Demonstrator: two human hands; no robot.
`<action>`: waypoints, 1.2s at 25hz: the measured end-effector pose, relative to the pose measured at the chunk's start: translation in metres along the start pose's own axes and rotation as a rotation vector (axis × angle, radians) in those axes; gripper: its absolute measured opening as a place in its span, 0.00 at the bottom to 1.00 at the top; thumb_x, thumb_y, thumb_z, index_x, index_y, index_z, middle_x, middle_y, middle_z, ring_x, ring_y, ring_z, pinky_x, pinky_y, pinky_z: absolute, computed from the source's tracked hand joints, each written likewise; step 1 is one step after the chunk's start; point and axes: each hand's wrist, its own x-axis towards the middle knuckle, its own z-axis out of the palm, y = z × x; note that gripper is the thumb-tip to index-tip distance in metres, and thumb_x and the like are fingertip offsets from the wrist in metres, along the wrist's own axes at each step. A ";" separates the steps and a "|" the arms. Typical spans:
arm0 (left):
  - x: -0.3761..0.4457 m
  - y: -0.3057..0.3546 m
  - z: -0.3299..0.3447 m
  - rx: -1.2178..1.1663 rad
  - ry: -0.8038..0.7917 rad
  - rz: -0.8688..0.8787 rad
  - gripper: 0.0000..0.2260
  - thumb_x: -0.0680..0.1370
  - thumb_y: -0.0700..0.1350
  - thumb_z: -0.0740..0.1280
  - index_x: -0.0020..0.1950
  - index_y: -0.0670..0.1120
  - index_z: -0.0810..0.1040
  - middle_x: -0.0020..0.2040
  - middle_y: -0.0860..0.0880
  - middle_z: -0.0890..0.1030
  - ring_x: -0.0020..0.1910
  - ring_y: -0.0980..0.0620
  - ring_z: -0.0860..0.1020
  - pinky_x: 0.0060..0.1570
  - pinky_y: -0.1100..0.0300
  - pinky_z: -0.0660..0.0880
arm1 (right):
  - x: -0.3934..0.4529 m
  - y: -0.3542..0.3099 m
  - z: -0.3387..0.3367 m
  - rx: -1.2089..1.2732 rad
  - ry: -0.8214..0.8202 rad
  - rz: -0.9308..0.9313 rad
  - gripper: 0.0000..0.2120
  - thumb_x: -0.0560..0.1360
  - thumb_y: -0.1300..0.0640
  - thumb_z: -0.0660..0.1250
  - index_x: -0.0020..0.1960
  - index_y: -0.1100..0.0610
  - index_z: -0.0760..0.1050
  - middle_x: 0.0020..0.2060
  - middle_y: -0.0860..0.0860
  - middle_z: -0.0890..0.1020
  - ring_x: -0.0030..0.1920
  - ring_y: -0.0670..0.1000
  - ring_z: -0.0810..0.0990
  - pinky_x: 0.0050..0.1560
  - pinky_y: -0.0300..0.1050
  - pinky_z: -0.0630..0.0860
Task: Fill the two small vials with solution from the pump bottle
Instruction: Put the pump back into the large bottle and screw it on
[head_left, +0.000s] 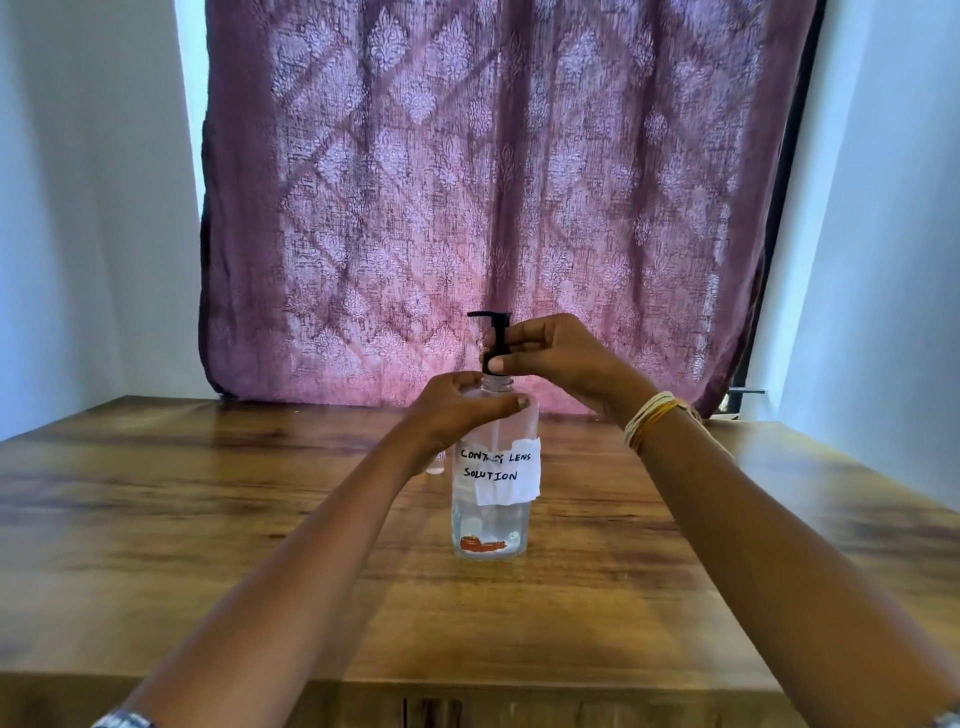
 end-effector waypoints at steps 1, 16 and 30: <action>0.000 0.000 0.000 -0.001 -0.003 0.003 0.29 0.57 0.60 0.79 0.53 0.48 0.84 0.50 0.48 0.87 0.51 0.49 0.85 0.59 0.45 0.79 | 0.000 -0.001 0.005 -0.081 0.071 0.004 0.12 0.66 0.64 0.77 0.49 0.63 0.81 0.44 0.60 0.85 0.44 0.53 0.83 0.50 0.44 0.81; -0.001 -0.002 0.000 0.002 0.012 -0.008 0.25 0.55 0.61 0.79 0.48 0.51 0.85 0.46 0.51 0.88 0.48 0.50 0.86 0.57 0.46 0.80 | -0.004 0.011 0.012 0.085 0.073 0.055 0.19 0.68 0.65 0.75 0.58 0.64 0.76 0.50 0.68 0.81 0.50 0.59 0.82 0.57 0.56 0.78; -0.004 0.000 0.001 0.005 0.011 0.027 0.21 0.57 0.60 0.78 0.45 0.53 0.86 0.44 0.51 0.88 0.47 0.52 0.86 0.54 0.50 0.81 | -0.006 0.011 0.019 0.155 -0.034 0.094 0.15 0.72 0.60 0.74 0.56 0.60 0.76 0.48 0.55 0.82 0.46 0.53 0.82 0.50 0.45 0.79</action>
